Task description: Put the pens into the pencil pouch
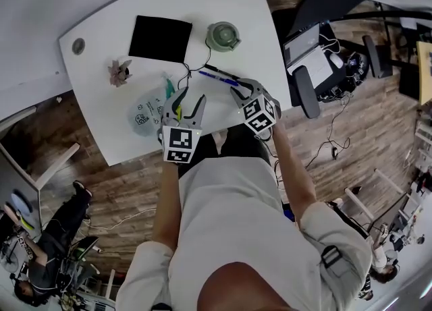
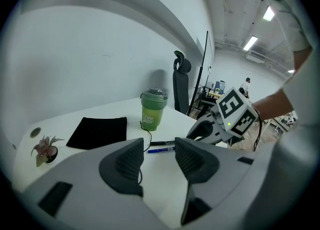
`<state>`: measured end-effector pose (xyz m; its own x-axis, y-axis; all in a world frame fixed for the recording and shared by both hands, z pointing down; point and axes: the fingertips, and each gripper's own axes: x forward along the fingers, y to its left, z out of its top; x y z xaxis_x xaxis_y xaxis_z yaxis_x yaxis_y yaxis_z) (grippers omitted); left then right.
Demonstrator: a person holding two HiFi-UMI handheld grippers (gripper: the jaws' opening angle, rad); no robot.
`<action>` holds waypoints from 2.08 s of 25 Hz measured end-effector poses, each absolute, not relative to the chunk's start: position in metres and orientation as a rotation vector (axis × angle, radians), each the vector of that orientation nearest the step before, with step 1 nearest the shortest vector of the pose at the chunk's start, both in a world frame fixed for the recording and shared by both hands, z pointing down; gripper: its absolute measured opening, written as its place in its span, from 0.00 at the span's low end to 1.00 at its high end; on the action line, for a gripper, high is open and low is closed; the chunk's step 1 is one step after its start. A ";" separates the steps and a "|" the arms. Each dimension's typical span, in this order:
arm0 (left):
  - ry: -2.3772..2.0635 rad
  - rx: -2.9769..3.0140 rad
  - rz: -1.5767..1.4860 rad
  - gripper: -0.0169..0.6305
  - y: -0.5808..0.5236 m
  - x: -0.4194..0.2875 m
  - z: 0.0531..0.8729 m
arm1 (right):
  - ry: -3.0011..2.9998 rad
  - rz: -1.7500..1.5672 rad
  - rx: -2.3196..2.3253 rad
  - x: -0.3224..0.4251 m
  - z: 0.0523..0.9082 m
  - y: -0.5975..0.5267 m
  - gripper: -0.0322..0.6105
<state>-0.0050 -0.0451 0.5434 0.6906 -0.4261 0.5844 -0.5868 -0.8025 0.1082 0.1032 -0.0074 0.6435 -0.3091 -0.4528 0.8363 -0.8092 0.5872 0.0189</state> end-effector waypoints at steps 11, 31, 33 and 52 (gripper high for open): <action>-0.794 2.608 0.800 0.32 -0.039 -0.005 0.545 | -1.948 0.518 0.978 0.102 0.655 -0.011 0.17; -0.932 2.527 0.791 0.31 -0.030 -0.024 0.550 | -2.004 0.451 0.869 0.077 0.640 0.000 0.12; -0.972 2.499 0.799 0.30 -0.029 -0.032 0.552 | -2.019 0.437 0.844 0.070 0.637 0.002 0.12; -1.273 2.205 0.871 0.26 -0.028 -0.102 0.598 | -2.093 0.337 0.658 0.039 0.616 0.009 0.12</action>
